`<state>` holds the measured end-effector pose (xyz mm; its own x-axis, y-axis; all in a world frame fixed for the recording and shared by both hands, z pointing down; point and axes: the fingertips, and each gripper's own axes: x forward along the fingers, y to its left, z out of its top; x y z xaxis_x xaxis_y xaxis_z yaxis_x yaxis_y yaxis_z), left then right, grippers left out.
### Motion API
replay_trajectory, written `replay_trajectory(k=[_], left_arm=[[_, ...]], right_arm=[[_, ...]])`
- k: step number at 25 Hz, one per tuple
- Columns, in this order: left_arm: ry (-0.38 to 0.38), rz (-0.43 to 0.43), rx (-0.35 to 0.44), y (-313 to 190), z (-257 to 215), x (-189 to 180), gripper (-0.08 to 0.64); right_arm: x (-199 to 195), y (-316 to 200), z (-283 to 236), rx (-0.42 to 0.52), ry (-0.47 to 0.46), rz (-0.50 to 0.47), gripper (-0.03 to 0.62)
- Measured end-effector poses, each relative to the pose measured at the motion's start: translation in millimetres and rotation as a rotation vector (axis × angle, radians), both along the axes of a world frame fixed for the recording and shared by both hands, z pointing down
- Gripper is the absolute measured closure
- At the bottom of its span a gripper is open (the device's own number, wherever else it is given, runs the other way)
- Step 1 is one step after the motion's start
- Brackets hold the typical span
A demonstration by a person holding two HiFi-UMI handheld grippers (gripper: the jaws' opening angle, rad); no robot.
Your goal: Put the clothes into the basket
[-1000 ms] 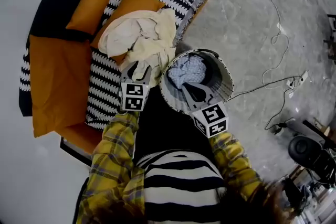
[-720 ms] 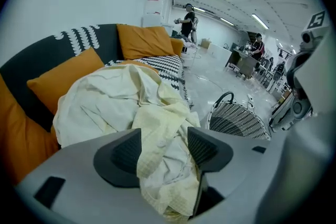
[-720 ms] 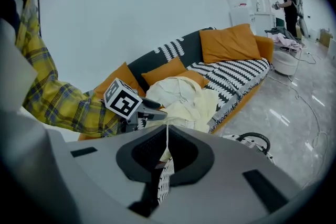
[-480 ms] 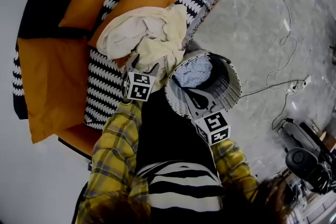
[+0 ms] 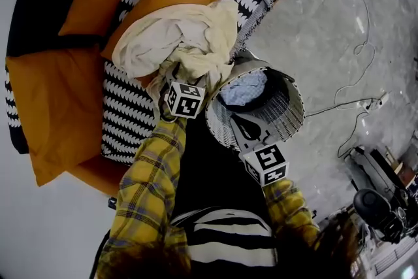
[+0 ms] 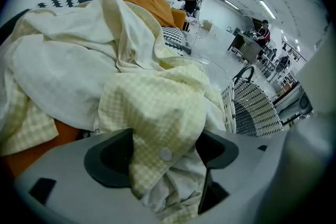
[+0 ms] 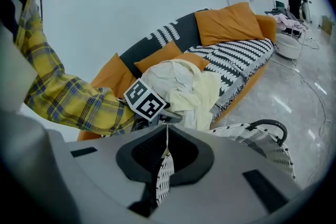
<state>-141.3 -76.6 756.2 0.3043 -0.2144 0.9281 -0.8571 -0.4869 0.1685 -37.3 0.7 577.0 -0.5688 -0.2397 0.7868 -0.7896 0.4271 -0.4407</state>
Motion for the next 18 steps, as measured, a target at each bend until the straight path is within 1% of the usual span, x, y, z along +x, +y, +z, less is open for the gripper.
replay_trajectory(k=[2,4,6,8,9,11,12,15,18], left_arm=[[-0.048,-0.018,0.013,-1.3,6.5,-1.6,0.195],[-0.110,-0.015,0.043,-2.4,12.3,-3.0,0.197],[-0.154,-0.008,0.071,-2.0,15.9,-3.1,0.207],[-0.173,-0.017,0.079,-2.4,16.6,-4.5,0.245],[-0.175,-0.025,0.076,-3.6,15.1,-6.0,0.297],[-0.150,-0.044,0.070,-6.9,9.4,-7.7,0.465],[-0.126,-0.051,0.068,-8.0,5.9,-7.6,0.491],[-0.065,-0.058,0.088,-7.6,-6.9,-9.2,0.509],[-0.023,-0.057,0.142,-6.0,-26.1,-8.8,0.514]], right_arm=[[1.7,1.0,3.2,-0.010,0.003,0.002,0.563],[3.4,2.2,6.5,-0.017,0.007,0.003,0.563],[5.1,4.4,8.7,-0.023,0.012,0.004,0.563],[6.4,7.1,10.2,-0.027,0.018,0.005,0.563],[6.9,8.3,10.6,-0.028,0.020,0.006,0.563],[7.9,9.7,9.6,-0.027,0.024,0.008,0.563],[8.5,10.0,8.3,-0.025,0.024,0.010,0.563],[8.8,9.7,1.8,-0.015,0.020,0.020,0.563],[8.8,9.9,-5.1,0.005,0.011,0.027,0.563]])
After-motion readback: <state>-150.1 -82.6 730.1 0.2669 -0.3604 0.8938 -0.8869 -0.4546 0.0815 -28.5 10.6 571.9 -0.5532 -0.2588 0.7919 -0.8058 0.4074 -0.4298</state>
